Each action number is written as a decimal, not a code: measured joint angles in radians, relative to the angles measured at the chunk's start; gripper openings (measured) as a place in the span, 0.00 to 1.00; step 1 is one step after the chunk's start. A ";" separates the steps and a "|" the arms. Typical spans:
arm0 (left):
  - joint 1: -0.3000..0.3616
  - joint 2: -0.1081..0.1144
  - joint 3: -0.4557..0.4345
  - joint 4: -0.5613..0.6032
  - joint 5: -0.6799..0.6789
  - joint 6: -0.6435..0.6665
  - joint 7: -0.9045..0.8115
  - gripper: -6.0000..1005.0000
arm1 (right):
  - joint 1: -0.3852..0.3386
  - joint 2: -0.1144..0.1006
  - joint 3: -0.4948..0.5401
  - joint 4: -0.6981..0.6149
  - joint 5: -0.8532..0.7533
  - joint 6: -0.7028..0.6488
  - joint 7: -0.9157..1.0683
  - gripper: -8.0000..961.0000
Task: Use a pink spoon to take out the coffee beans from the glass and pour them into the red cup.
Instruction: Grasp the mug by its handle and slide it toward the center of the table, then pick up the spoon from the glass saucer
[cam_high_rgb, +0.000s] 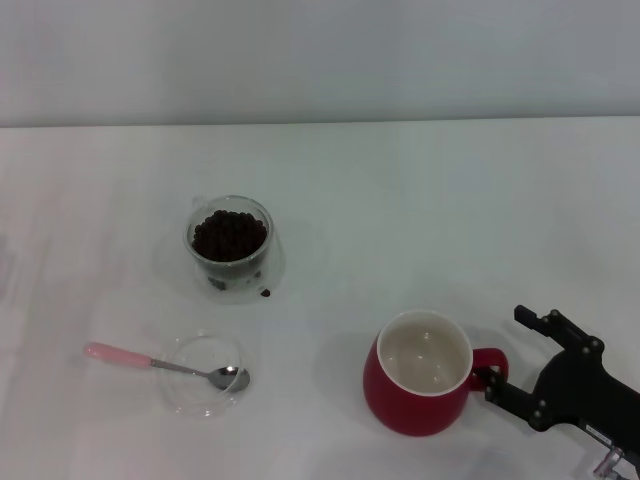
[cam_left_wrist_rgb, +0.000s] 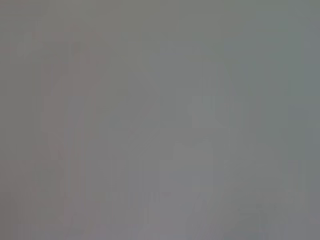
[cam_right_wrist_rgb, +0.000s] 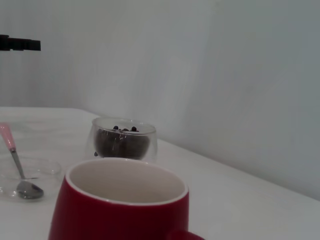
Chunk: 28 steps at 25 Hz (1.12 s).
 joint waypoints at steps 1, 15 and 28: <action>0.000 0.000 0.000 0.000 0.000 0.000 0.000 0.77 | 0.000 0.000 0.000 0.000 0.000 0.000 0.000 0.76; 0.000 0.002 0.000 0.007 0.000 0.000 0.000 0.77 | -0.050 -0.003 -0.009 -0.005 -0.001 -0.059 0.002 0.87; 0.006 0.003 0.000 0.009 0.000 -0.001 -0.002 0.77 | -0.159 -0.007 -0.004 -0.073 0.013 -0.200 0.020 0.87</action>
